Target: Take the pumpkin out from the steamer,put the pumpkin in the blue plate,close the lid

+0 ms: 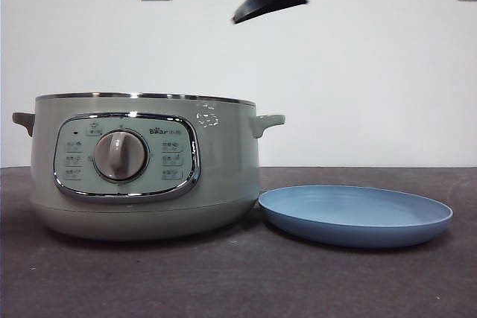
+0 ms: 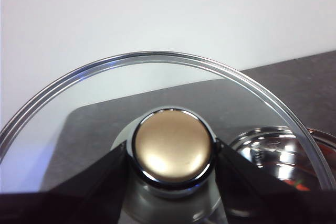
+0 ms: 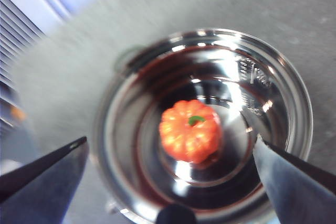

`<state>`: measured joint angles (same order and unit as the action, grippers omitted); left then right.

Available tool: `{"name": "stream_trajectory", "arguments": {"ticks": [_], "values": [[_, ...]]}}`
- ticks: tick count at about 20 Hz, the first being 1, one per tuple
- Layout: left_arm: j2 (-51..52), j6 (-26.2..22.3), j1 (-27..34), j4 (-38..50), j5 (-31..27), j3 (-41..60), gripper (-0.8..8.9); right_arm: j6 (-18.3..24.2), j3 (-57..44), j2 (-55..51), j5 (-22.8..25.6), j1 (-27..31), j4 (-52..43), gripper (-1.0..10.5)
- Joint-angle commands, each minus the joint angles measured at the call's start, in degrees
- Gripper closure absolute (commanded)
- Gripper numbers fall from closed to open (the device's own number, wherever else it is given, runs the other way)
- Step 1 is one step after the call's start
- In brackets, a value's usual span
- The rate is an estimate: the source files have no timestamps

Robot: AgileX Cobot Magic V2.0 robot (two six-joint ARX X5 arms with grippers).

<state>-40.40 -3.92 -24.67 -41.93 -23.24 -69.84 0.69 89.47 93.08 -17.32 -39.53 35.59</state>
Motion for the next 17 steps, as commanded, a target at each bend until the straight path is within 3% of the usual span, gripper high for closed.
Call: {"name": "stream_trajectory", "arguments": {"ticks": [1,7,17], "values": [[1.4,-0.7,0.0,2.0,-1.2,-0.8,8.23,3.3,9.1,7.2,4.1,-2.8,5.9,4.0],[1.5,-0.7,0.0,1.0,-1.1,-0.8,8.22,7.2,18.6,20.0,15.9,-8.7,11.3,4.0],[1.4,-0.7,0.0,-0.2,-0.7,-0.8,8.22,9.5,18.6,29.6,17.6,-9.0,8.2,4.1]]}}
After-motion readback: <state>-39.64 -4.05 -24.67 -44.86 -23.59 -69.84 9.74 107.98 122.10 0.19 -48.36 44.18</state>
